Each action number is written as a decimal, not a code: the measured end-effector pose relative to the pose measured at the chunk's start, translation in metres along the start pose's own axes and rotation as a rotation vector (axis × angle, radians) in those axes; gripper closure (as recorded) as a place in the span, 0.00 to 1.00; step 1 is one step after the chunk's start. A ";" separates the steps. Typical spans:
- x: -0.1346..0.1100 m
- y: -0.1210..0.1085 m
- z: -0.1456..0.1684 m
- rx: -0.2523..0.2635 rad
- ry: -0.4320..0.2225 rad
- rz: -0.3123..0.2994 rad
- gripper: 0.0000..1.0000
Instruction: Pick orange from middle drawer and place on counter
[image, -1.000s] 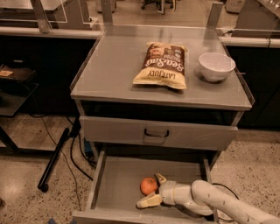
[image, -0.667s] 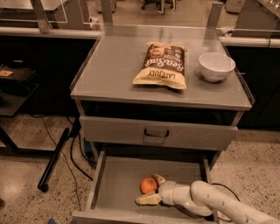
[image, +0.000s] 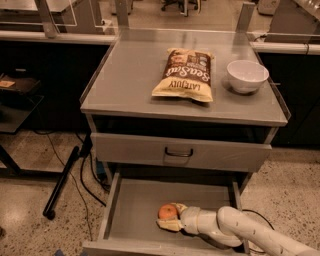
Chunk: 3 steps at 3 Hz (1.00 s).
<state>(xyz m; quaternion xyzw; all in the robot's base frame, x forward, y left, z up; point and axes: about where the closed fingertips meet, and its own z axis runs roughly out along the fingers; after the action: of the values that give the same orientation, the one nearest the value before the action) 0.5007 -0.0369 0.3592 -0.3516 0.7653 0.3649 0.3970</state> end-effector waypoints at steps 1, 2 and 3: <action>0.000 0.000 0.000 0.000 0.000 0.000 0.95; -0.018 0.011 -0.008 0.017 0.018 0.010 1.00; -0.067 0.035 -0.025 0.020 0.037 0.009 1.00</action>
Offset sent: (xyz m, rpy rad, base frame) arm -0.0105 0.0042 0.0636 -0.0566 0.0352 -0.0472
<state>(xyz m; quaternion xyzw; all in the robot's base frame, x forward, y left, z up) 0.4917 -0.0242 0.4373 -0.3510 0.7775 0.3524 0.3847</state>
